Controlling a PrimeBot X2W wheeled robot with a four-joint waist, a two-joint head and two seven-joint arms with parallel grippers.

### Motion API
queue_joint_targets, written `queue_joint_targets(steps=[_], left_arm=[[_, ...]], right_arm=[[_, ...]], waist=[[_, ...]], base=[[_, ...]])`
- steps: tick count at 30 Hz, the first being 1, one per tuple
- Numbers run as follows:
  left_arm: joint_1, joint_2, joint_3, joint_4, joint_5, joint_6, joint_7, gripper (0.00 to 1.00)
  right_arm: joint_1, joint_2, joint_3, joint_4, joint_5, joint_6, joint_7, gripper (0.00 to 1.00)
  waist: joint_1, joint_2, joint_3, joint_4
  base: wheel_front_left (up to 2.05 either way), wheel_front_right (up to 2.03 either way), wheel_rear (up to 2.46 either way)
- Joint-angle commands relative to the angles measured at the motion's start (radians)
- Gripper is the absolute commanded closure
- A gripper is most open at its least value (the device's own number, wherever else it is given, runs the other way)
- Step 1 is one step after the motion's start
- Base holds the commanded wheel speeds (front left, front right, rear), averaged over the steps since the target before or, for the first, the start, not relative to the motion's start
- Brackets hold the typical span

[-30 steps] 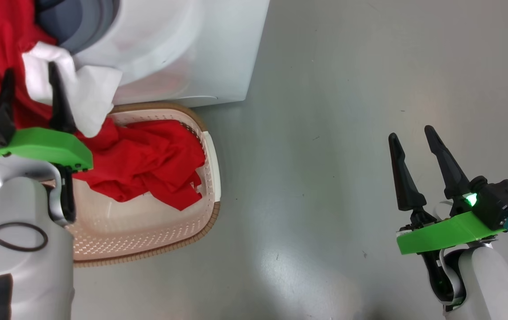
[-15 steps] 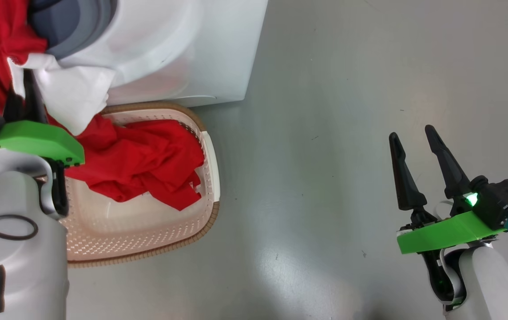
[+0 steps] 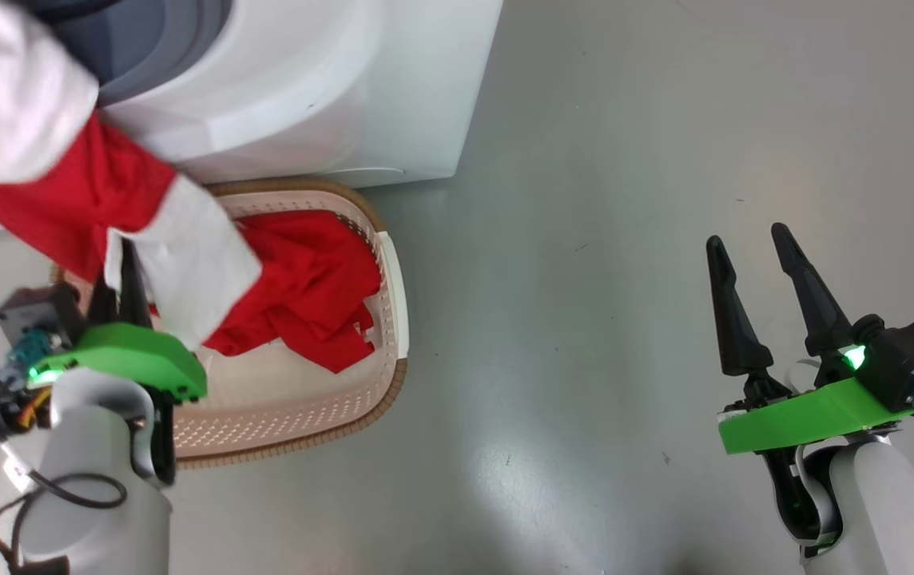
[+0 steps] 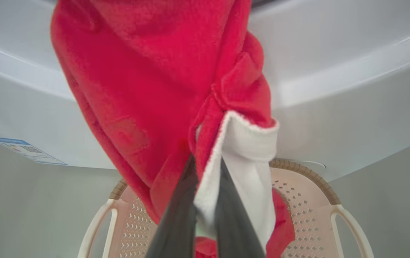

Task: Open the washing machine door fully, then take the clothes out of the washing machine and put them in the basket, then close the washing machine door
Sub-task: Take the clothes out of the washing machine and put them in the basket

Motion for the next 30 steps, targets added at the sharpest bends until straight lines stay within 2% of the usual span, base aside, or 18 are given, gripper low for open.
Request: queue_joint_targets(steps=[1,14,20,22,23,24,27,28,30], left_arm=[[0.038,0.025,0.017,-0.01,0.005,-0.006,-0.005,1.0],[0.047,0.017,-0.116,0.143,-0.029,-0.026,-0.005,1.0],[0.022,0.017,-0.179,0.182,-0.06,-0.048,-0.005,1.0],[0.016,0.017,-0.188,0.187,-0.066,-0.043,-0.005,1.0],[0.012,0.017,-0.187,0.191,-0.068,-0.037,-0.005,0.78],[0.007,0.017,-0.183,0.192,-0.07,-0.03,-0.005,0.69],[-0.001,0.017,-0.171,0.194,-0.069,-0.019,-0.005,0.53],[-0.003,0.017,-0.168,0.196,-0.068,-0.018,-0.005,0.21],[-0.006,0.017,-0.162,0.198,-0.064,-0.018,-0.005,0.0]], right_arm=[[0.013,0.002,0.02,-0.024,0.007,0.008,-0.006,0.0],[-0.005,0.002,0.03,-0.024,0.008,0.008,-0.006,0.0],[-0.009,0.002,0.036,-0.024,0.018,0.008,-0.006,0.0],[-0.009,0.002,0.035,-0.025,0.02,0.008,-0.006,0.0],[-0.01,0.002,0.036,-0.026,0.021,0.008,-0.006,0.0],[-0.011,0.002,0.036,-0.026,0.021,0.008,-0.006,0.0],[-0.014,0.002,0.037,-0.027,0.023,0.008,-0.006,0.0],[-0.014,0.002,0.037,-0.027,0.024,0.008,-0.006,0.0],[-0.015,0.002,0.037,-0.027,0.024,0.008,-0.006,0.0]], waist=[[0.0,0.0,0.002,0.002],[0.0,0.0,0.033,-0.01],[0.0,0.0,0.052,-0.028],[0.0,0.0,0.057,-0.031],[0.0,0.0,0.06,-0.033],[0.0,0.0,0.063,-0.035],[0.0,0.0,0.068,-0.039],[0.0,0.0,0.069,-0.04],[0.0,0.0,0.07,-0.04]], base=[[0.0,0.0,0.0],[0.0,0.0,0.0],[0.0,0.0,0.0],[0.0,0.0,0.0],[0.0,0.0,0.0],[0.0,0.0,0.0],[0.0,0.0,0.0],[0.0,0.0,0.0],[0.0,0.0,0.0]])
